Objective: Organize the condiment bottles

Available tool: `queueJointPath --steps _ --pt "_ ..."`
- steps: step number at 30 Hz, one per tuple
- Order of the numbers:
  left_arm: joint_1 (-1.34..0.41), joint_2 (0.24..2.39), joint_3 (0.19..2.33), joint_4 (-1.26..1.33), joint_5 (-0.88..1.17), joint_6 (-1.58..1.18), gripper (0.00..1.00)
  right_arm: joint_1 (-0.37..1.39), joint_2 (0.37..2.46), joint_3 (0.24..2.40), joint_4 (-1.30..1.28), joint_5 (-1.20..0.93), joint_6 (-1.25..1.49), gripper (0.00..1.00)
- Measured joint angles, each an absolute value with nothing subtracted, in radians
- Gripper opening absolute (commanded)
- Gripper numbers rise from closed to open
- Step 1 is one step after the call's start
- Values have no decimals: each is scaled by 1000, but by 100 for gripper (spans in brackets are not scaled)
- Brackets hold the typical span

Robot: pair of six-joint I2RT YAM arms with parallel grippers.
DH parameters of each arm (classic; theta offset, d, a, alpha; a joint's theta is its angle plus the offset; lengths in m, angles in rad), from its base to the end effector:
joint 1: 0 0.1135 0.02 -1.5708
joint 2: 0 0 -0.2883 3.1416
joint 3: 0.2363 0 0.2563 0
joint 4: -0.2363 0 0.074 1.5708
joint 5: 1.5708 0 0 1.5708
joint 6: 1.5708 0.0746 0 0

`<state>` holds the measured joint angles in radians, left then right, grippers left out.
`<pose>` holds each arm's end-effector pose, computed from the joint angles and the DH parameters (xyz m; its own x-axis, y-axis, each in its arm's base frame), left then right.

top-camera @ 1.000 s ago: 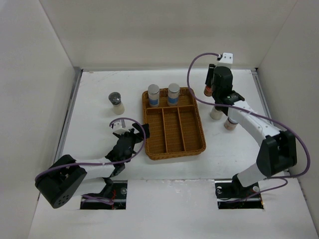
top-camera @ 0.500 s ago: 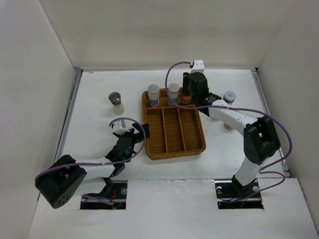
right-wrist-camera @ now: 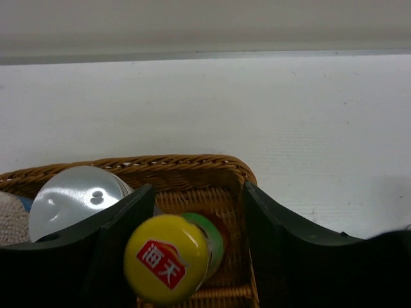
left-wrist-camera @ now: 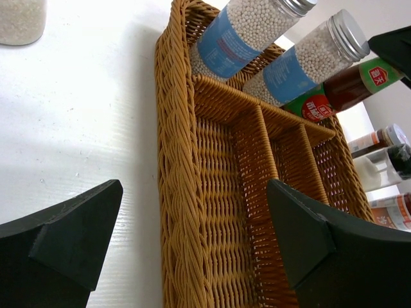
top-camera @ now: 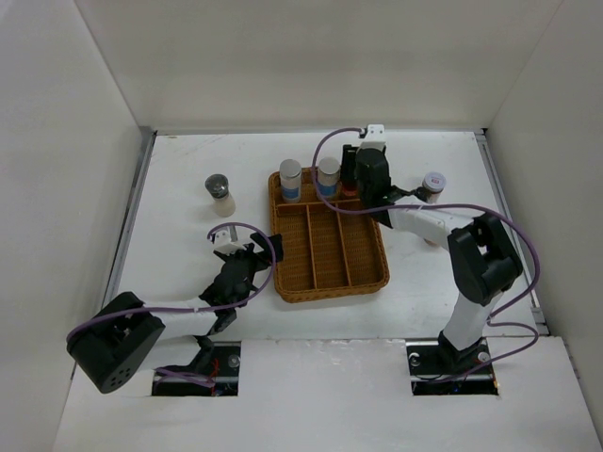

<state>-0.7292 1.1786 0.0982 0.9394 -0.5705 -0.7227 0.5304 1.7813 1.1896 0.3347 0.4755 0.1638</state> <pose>0.1876 -0.1136 0.1691 -0.1858 -0.5805 -0.7928 0.0522 0.7999 -0.5979 0.4108 0.2013 0.2706 -0.2274 0.0347 -0.9732 -0.0312 0.9986 0.0429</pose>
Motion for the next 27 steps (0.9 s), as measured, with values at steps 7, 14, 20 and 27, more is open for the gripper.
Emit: queueJointPath --steps 7,14,20,27 --pt "-729 1190 99 939 -564 -723 97 532 1781 1176 378 477 175 70" --pt "-729 1190 99 940 -563 -723 97 537 1754 1168 374 482 188 87" --pt "-728 1189 101 939 -563 -722 96 557 1591 1126 357 480 197 91" --pt "-726 1195 138 914 -564 -708 88 566 1326 1012 356 471 225 42"
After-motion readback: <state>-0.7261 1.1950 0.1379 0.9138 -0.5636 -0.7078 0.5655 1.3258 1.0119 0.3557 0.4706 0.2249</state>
